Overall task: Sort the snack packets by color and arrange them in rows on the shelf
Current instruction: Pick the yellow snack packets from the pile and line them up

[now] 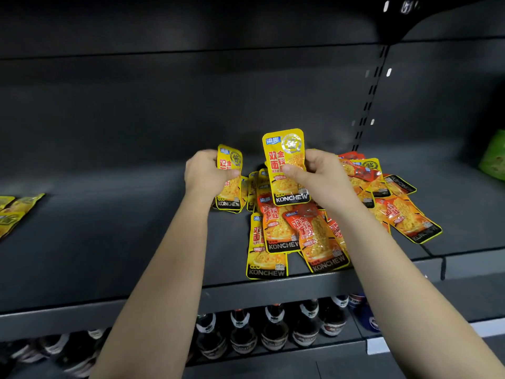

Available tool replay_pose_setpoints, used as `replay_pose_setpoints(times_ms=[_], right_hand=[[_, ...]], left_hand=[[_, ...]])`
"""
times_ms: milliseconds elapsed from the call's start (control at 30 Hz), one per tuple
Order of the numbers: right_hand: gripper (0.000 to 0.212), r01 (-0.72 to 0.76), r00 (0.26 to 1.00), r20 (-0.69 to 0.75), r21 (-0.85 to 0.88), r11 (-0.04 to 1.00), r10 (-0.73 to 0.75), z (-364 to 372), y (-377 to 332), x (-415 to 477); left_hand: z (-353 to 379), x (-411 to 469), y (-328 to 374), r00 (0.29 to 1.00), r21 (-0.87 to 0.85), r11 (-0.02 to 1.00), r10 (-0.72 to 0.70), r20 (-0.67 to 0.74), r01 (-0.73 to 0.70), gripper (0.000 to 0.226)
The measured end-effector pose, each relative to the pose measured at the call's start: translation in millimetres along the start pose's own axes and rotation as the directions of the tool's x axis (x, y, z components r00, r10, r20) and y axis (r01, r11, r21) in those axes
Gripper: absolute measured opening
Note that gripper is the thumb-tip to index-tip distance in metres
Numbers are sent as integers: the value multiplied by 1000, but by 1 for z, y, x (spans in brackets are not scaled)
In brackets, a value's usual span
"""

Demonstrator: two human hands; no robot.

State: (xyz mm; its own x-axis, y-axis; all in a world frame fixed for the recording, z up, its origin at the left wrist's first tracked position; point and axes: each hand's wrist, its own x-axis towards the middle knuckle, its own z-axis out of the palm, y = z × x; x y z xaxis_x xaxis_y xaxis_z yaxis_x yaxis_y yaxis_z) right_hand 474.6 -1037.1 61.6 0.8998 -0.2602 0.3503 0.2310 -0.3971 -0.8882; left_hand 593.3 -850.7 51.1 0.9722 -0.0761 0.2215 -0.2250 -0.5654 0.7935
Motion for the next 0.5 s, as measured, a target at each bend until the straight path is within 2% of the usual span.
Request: replay_pose_setpoints(times_ms=[133,300,500], right_hand=[[12,1,1000,14,-38,999,-1,3,-3,4],[14,30,998,57,-115,993,-24,17,-3,10],[14,96,989,132,-187,978,-72,46,-14,11]], left_hand=[[-25,-16,4,996,2,997,81,23,-81,24],[-57,-41,4,989,129,980,150,12,-151,18],[-87,-52,-15,985,324,934,169,-36,-148,11]])
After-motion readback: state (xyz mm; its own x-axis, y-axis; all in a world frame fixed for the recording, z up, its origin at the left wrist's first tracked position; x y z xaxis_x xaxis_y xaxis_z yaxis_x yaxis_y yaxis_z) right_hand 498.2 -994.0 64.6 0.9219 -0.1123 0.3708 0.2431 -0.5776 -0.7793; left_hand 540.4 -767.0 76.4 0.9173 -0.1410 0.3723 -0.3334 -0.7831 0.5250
